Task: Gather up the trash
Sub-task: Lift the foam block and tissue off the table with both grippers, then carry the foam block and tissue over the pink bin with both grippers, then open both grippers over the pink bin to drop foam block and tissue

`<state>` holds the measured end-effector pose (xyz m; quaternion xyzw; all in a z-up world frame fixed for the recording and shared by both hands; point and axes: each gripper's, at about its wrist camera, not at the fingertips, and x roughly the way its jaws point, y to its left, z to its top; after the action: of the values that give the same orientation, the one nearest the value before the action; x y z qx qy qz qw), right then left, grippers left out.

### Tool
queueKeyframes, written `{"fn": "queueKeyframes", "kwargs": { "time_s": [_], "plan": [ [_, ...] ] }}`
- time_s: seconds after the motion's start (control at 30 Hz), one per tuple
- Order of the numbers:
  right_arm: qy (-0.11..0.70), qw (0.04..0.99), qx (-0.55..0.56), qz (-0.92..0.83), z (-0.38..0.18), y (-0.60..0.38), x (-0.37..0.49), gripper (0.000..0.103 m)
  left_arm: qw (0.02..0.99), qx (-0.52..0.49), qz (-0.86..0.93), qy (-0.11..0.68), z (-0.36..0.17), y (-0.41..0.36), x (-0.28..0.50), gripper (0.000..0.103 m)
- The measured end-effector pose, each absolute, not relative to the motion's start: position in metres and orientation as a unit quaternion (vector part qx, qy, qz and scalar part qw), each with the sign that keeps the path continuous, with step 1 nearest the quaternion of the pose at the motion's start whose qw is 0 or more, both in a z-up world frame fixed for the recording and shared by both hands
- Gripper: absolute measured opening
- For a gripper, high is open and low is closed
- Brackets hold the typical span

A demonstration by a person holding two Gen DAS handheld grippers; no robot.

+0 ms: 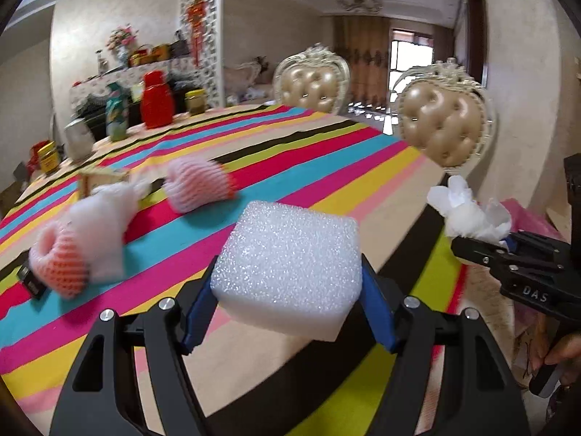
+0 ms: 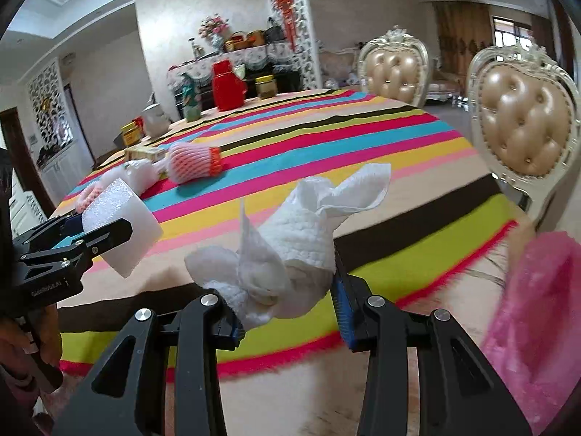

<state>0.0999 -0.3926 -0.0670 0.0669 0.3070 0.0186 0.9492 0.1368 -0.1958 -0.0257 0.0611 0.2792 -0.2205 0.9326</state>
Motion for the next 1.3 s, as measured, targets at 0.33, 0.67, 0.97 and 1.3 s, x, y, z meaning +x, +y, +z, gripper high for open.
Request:
{"fn": "queueKeyframes", "kwargs": {
  "time_s": [0.33, 0.67, 0.97, 1.3],
  "plan": [
    [0.292, 0.952, 0.083, -0.042, -0.065, -0.439, 0.065, 0.038, 0.911, 0.099, -0.306, 0.258, -0.016, -0.272, 0.124, 0.069],
    [0.267, 0.945, 0.094, -0.166, -0.055, -0.513, -0.004, 0.039, 0.872, 0.112, -0.415, 0.232, -0.004, -0.362, 0.094, 0.069],
    [0.273, 0.927, 0.114, -0.231, -0.069, -0.562, -0.05, 0.039, 0.83, 0.124, -0.497, 0.221, -0.001, -0.445, 0.067, 0.069],
    [0.275, 0.92, 0.131, -0.248, -0.082, -0.587, -0.073, 0.039, 0.79, 0.13, -0.546, 0.247, -0.011, -0.517, 0.053, 0.069]
  ]
}}
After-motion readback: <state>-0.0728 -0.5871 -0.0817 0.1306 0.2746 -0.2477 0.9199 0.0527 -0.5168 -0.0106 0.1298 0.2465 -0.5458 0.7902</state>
